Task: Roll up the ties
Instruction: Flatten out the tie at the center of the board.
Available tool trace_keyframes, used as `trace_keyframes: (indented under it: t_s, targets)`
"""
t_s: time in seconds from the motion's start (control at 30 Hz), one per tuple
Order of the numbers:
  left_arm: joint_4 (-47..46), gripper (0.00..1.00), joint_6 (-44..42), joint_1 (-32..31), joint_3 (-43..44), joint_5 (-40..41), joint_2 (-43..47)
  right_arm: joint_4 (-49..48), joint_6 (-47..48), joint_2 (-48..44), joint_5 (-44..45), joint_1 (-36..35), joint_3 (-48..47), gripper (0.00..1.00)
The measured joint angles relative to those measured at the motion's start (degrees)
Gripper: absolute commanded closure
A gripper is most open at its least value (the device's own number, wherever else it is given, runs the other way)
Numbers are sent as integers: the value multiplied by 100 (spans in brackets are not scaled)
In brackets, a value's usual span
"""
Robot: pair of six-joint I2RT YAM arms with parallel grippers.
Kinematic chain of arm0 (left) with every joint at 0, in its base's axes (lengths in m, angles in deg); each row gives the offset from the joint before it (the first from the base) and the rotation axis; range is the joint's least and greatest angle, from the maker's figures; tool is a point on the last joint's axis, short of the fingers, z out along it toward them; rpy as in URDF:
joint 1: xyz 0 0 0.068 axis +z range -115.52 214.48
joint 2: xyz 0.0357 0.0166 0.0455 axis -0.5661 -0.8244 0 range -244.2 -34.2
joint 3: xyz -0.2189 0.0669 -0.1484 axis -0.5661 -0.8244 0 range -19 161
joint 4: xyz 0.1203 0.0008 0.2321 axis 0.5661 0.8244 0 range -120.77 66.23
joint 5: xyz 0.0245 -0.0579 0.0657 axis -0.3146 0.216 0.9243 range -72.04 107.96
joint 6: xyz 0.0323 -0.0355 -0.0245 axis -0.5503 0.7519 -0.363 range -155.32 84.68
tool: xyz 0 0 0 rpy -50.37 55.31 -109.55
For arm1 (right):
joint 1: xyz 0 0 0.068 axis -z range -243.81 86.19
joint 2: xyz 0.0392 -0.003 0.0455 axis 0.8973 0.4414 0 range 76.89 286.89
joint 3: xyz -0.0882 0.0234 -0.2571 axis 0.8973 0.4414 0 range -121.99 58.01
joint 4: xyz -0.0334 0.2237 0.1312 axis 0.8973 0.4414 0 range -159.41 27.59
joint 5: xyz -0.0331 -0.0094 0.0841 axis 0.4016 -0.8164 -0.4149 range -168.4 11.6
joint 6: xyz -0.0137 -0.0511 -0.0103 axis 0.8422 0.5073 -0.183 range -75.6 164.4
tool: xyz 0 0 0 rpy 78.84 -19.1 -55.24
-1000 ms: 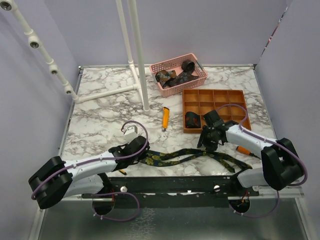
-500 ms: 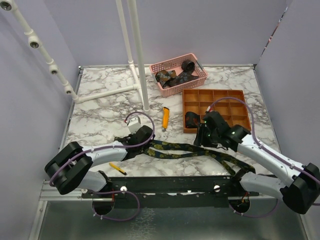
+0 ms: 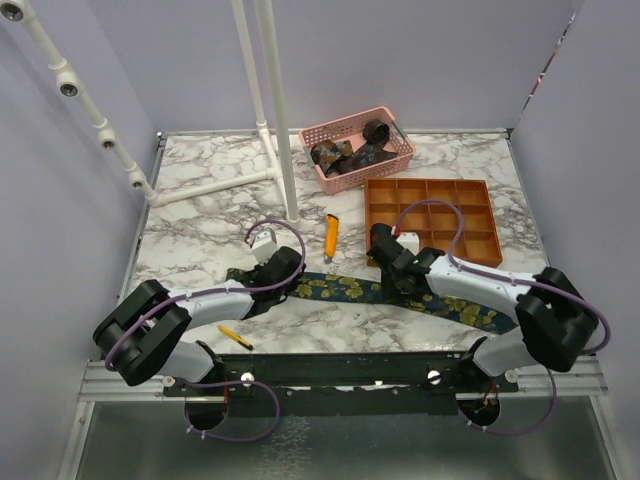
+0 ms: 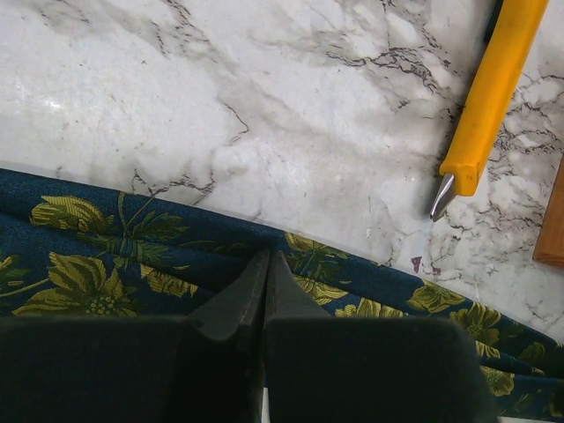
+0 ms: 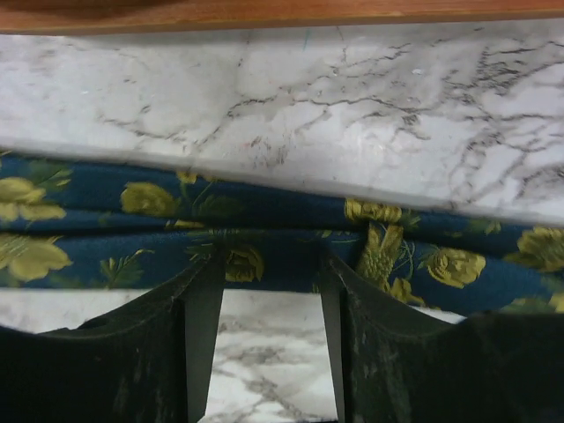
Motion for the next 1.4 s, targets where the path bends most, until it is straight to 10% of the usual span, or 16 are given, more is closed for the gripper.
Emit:
trace_keyframes:
  t_s: [0.33,0.57,0.87,1.17,1.4]
  targets:
    - [240,100,-50,114,-114,-20,289,-651,328,774,-575,210,-98,59]
    - [739,100,-70,131,-542,-424,1143,-1102,365,68,-1600,236,538,46]
    - [2371,31,-236,136,-299,-553,2785,-190,160,-627,-1685,83,452,45]
    - [3403,27,-299,136,433,11,4103,-935,586,1582,-1246,-1604,-1764,55]
    - [3904,26,-33,136,431,437,4822,-1224,450,2221,-1067,-1722,-1606,56]
